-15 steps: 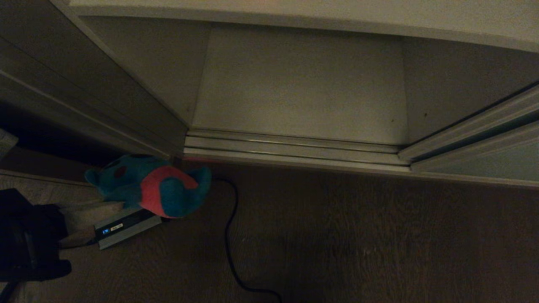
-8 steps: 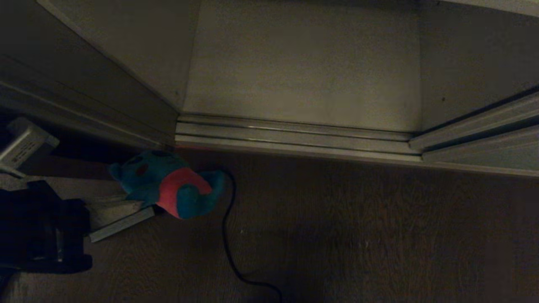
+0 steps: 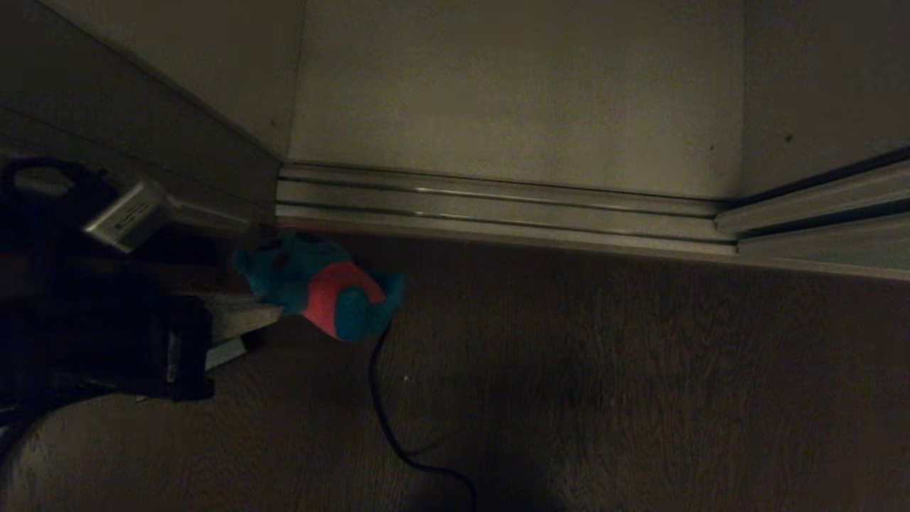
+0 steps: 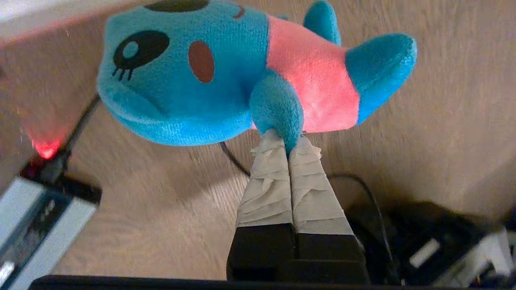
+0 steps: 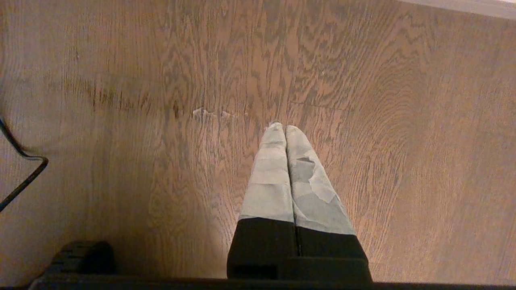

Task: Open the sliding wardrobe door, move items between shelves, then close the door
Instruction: Place the blue doll on the lower shelf

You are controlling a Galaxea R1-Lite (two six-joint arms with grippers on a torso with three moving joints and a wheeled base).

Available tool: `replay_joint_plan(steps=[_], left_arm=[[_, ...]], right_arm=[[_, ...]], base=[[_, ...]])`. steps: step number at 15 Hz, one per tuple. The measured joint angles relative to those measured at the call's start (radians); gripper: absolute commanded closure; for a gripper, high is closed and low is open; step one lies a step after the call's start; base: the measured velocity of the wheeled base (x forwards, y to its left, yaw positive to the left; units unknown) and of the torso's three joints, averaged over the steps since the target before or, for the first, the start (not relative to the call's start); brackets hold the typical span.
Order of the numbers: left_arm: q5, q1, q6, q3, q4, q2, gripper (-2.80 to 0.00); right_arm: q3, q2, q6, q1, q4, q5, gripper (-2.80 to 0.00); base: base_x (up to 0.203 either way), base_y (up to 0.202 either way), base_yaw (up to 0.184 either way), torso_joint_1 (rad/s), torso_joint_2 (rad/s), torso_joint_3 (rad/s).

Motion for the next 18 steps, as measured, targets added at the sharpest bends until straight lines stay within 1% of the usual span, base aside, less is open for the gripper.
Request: replay_joint_plan(steps=[3,4,6,8,11,14,16,18], left_arm=[[0.002,-0.002,-0.013,-0.092,-0.004,0.079,0.00],[0.004,-0.002,-0.025,-0.123,-0.016,0.104,0.00],[0.031,-0.005,-0.086,-0.189,-0.106,0.164,0.00],[0.100,-0.011,-0.129,-0.247,-0.213,0.240,0.00],[0.206,-0.020,-0.144,-0.325,-0.404,0.376,0.00],[0.305,-0.037,-0.152,-0.413,-0.571,0.510,0.00],[0.381,-0.050,-0.161,-0.507,-0.658,0.602,0.00],[0.442,-0.057,-0.171,-0.575,-0.693,0.680,0.00]], right_arm=[[0.000,0.000,0.000,0.000,0.000,0.000,0.00],[0.000,0.000,0.000,0.000,0.000,0.000,0.00],[0.000,0.000,0.000,0.000,0.000,0.000,0.00],[0.000,0.000,0.000,0.000,0.000,0.000,0.00],[0.000,0.000,0.000,0.000,0.000,0.000,0.00],[0.000,0.000,0.000,0.000,0.000,0.000,0.00],[0.000,0.000,0.000,0.000,0.000,0.000,0.00],[0.000,0.000,-0.001,0.000,0.000,0.000,0.00]], base=[[0.000,0.000,0.000,-0.001,0.00,-0.012],[0.000,0.000,0.000,0.000,0.00,0.000],[0.000,0.000,0.000,0.000,0.00,0.000],[0.000,0.000,0.000,0.000,0.00,0.000],[0.000,0.000,0.000,0.000,0.00,0.000],[0.000,0.000,0.000,0.000,0.00,0.000],[0.000,0.000,0.000,0.000,0.00,0.000],[0.000,0.000,0.000,0.000,0.00,0.000]])
